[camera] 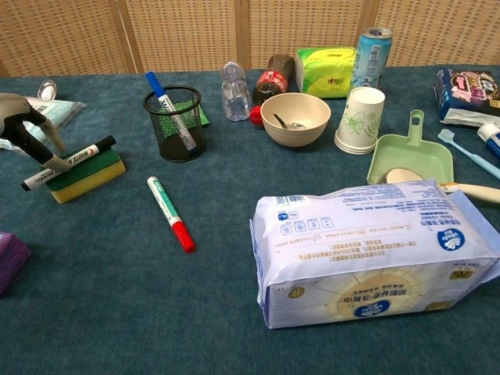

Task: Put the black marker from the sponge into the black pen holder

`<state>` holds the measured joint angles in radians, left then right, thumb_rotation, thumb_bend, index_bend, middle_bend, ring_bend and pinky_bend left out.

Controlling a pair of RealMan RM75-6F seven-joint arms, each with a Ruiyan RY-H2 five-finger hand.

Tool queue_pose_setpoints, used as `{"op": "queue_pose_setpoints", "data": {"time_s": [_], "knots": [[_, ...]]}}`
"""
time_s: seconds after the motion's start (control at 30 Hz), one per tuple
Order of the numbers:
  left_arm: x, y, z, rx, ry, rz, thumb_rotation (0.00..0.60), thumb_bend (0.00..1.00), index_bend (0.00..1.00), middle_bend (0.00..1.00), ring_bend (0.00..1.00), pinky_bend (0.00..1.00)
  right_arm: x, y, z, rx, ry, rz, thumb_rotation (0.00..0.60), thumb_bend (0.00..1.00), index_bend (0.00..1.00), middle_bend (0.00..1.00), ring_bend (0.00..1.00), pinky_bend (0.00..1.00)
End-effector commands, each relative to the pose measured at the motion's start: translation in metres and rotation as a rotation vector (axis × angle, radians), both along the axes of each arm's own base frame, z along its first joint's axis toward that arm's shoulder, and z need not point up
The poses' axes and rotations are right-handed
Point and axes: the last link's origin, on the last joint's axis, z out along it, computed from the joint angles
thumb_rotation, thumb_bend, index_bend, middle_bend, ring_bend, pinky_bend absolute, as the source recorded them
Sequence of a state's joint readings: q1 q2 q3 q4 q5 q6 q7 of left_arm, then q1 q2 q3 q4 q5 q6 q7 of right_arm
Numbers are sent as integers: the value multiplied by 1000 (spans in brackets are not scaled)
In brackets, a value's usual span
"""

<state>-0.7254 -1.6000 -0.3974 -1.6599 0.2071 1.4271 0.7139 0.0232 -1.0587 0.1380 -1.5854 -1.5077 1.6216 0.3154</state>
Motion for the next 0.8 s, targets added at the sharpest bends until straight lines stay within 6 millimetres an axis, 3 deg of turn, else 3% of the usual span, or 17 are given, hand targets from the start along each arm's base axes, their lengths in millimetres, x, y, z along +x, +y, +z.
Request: {"op": "queue_pose_setpoints", "data": {"time_s": [0.03,0.67,0.8], "knots": [[1,0,-2,1,0,-3,600,295,430,0,0,64,0,0,0,1,-1,0,600,0,175,72,129,311],[10,4,-18,-18,15,-16,600,297,435,0,0,69,-2,0,3,-6,-11,-6,600,0,176,72,129,311],[11,4,-21,-13,19,-22,600,334,450,0,0,71,-3,0,3,-8,-15,-8,600,0,176,72,129,311]]}}
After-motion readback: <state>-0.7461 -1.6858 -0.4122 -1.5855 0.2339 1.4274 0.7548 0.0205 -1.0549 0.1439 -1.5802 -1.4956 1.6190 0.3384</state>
